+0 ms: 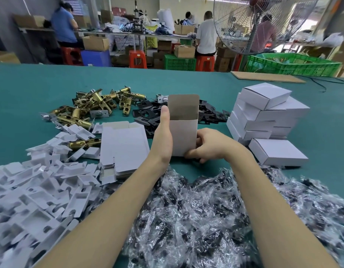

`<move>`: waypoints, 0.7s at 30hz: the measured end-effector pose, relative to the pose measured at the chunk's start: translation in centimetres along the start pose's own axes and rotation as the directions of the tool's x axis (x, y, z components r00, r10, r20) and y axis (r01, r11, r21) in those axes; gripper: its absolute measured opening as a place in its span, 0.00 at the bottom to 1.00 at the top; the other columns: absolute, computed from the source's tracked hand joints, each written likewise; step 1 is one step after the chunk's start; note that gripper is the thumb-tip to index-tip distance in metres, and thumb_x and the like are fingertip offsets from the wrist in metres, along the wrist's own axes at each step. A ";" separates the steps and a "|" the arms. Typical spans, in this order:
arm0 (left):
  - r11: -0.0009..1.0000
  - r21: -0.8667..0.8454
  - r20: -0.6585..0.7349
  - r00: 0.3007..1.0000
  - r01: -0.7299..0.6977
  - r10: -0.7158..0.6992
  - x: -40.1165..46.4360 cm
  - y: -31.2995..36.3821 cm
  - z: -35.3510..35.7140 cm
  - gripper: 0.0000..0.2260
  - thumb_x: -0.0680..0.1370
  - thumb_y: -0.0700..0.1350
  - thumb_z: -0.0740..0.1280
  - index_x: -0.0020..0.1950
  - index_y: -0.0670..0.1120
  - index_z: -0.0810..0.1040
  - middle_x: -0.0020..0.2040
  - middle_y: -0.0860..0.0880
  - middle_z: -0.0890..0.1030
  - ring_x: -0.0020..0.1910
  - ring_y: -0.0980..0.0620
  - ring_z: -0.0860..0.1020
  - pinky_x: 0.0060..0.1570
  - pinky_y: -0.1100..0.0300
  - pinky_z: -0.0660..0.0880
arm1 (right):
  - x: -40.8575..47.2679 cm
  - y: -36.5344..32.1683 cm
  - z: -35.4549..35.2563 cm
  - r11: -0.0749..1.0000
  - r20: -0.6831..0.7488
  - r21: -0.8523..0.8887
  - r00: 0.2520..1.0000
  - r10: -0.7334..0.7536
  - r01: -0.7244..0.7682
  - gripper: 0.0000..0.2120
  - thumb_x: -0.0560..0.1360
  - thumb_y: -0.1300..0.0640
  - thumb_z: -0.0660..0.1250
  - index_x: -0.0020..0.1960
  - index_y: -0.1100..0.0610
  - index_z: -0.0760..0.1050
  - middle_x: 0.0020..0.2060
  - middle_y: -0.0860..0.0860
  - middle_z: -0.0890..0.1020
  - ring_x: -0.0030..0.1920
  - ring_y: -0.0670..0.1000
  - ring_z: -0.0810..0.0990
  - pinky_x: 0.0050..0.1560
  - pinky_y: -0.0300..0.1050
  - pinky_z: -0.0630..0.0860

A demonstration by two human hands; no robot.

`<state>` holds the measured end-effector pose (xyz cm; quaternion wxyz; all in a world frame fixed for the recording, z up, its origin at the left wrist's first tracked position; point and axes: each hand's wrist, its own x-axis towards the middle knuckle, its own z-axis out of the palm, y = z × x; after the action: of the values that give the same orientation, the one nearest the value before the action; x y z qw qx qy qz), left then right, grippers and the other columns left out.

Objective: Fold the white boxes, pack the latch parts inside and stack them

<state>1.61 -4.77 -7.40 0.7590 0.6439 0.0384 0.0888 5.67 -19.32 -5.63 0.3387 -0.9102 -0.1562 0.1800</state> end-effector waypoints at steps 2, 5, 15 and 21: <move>1.000 -0.027 -0.002 1.000 0.002 -0.002 -0.1 0.1 0.0 0.29 0.82 0.69 0.46 0.51 0.58 0.84 0.45 0.53 0.87 0.42 0.57 0.84 0.40 0.63 0.79 | -0.2 -0.2 -0.3 1.000 -0.010 -0.016 1.000 -0.013 0.012 0.21 0.74 0.59 0.76 0.65 0.53 0.75 0.49 0.54 0.84 0.42 0.52 0.86 0.40 0.45 0.85; 0.998 -0.064 0.009 1.000 -0.005 0.006 -0.3 0.1 0.0 0.31 0.82 0.70 0.46 0.52 0.54 0.83 0.45 0.51 0.86 0.43 0.55 0.84 0.41 0.62 0.78 | -0.6 -0.2 -0.9 0.999 -0.017 -0.004 0.999 -0.032 0.032 0.21 0.74 0.60 0.75 0.65 0.54 0.75 0.45 0.54 0.83 0.38 0.50 0.85 0.45 0.49 0.86; 0.993 -0.116 -0.053 0.999 -0.007 0.000 -0.6 0.5 -0.1 0.29 0.73 0.72 0.54 0.54 0.55 0.85 0.50 0.51 0.87 0.50 0.49 0.85 0.51 0.51 0.79 | -0.3 -0.7 0.0 0.999 0.056 -0.014 0.998 -0.029 0.030 0.26 0.73 0.55 0.77 0.68 0.51 0.72 0.56 0.49 0.83 0.55 0.53 0.83 0.54 0.51 0.84; 0.999 -0.043 0.005 1.000 -0.031 0.031 -0.8 0.4 0.0 0.26 0.80 0.67 0.56 0.62 0.51 0.82 0.56 0.47 0.86 0.56 0.48 0.83 0.57 0.50 0.78 | -0.4 -0.7 -0.8 0.994 0.015 -0.106 1.000 -0.003 0.004 0.24 0.72 0.52 0.77 0.65 0.45 0.74 0.60 0.45 0.81 0.59 0.49 0.80 0.61 0.44 0.73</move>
<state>0.81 -4.87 -7.08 0.7713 0.6281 0.0244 0.0995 5.56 -19.43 -4.54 0.2892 -0.9252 -0.1695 0.1778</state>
